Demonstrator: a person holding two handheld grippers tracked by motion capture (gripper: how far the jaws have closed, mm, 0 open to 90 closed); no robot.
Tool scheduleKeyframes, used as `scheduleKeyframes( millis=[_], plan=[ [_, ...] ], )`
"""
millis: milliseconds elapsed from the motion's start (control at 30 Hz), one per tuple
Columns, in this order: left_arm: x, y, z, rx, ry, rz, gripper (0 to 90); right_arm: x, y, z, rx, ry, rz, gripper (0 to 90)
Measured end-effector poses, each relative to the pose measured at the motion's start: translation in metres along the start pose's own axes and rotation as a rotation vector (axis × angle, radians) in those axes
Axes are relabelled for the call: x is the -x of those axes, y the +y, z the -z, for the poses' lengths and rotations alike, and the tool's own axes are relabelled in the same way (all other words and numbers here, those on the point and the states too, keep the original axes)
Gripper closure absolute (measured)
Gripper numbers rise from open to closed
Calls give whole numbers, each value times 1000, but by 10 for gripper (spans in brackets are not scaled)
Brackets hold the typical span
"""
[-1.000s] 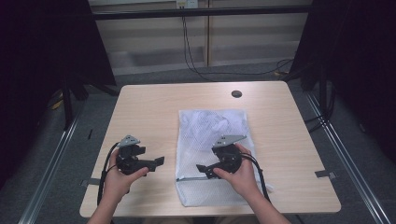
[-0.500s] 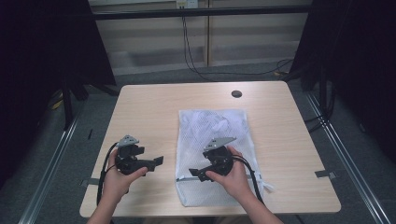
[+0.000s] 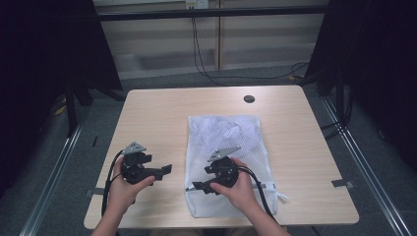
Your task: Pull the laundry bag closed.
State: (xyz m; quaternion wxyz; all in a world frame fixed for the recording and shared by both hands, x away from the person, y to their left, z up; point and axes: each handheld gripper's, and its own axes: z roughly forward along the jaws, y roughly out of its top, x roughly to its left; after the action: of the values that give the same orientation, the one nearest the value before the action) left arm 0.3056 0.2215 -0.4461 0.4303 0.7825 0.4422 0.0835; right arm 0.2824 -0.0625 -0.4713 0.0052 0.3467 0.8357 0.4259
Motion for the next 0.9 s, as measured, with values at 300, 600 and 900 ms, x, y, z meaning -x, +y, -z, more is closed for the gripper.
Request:
scheduleKeyframes(
  millis=[300,600,900],
  plan=[
    [0,0,0,-2,3,-4,59,-3,-2,-6,-19,26,-32,424],
    [0,0,0,-4,-1,3,59,-3,-1,-8,-32,35,-69,454],
    [-1,0,-1,-5,4,3,59,-3,-1,-11,-36,47,-93,467]
  ],
)
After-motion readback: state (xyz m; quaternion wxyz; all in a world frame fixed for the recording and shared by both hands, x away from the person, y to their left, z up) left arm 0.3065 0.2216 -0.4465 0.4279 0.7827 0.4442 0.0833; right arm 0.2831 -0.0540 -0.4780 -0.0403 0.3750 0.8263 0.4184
